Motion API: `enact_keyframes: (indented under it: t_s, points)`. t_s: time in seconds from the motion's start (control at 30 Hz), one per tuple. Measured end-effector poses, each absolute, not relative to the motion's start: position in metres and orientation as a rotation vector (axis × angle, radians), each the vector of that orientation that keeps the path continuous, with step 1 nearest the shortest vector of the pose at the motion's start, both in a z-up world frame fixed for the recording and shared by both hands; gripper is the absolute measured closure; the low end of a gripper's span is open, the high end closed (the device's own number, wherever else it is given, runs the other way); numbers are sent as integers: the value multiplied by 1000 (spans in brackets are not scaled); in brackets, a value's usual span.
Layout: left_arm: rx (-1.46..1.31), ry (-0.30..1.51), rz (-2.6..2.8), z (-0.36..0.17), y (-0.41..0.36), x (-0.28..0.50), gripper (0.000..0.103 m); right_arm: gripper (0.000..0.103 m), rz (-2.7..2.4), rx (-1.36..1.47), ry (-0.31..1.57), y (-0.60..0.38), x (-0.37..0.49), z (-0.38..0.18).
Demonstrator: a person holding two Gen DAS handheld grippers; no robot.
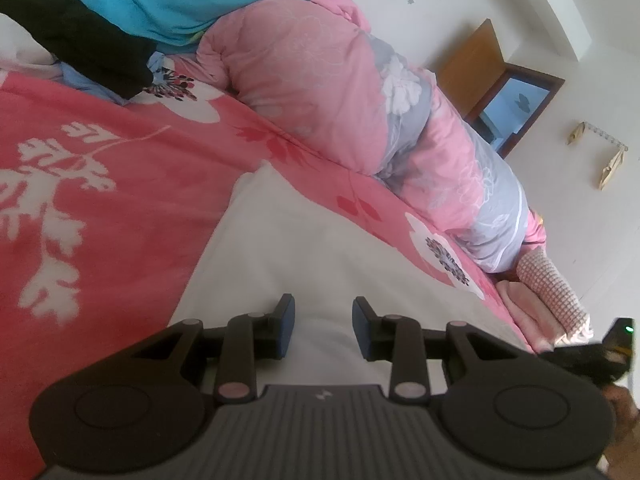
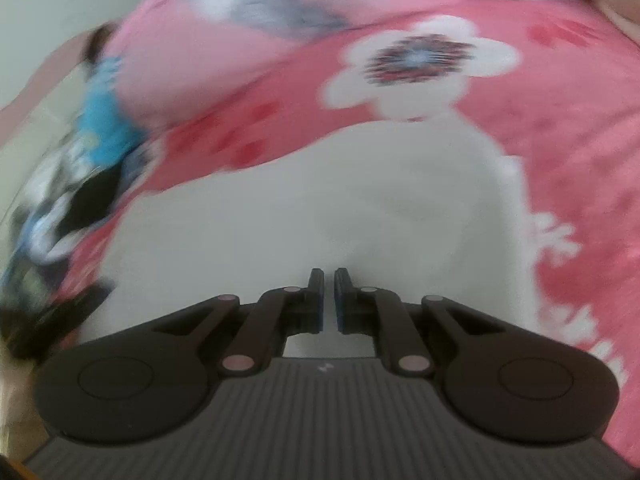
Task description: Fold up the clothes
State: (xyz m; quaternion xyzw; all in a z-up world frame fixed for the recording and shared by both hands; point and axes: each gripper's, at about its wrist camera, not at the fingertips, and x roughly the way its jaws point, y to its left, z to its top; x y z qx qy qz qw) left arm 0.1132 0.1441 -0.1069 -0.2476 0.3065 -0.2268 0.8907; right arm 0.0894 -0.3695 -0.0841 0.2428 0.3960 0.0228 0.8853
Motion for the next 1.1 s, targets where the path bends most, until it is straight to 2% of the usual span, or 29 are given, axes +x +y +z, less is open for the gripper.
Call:
enact_keyframes:
  t_s: [0.2, 0.43, 0.5, 0.57, 0.6, 0.63, 0.67, 0.9, 1.1]
  points:
    - [-529, 645, -472, -107, 146, 114, 70, 97, -85, 589, 722, -403, 97, -70]
    - [-526, 650, -471, -105, 146, 114, 70, 96, 330, 528, 892, -306, 116, -76]
    - [-527, 650, -472, -105, 147, 114, 70, 96, 293, 512, 914, -300, 132, -87]
    - [-531, 652, -473, -106, 149, 114, 70, 103, 195, 526, 897, -315, 151, -97]
    - [-533, 654, -474, -106, 150, 114, 70, 103, 144, 550, 874, -325, 158, -99]
    - [-535, 655, -475, -106, 150, 114, 70, 102, 74, 560, 851, -331, 162, -95]
    - [-538, 657, -476, -105, 151, 114, 70, 97, 27, 542, 834, -333, 164, -88]
    - [-556, 668, -480, -105, 157, 112, 70, 95, 315, 444, 849, -255, 114, -64]
    - [-570, 669, -480, -104, 163, 108, 70, 95, 389, 384, 903, -212, 103, -82]
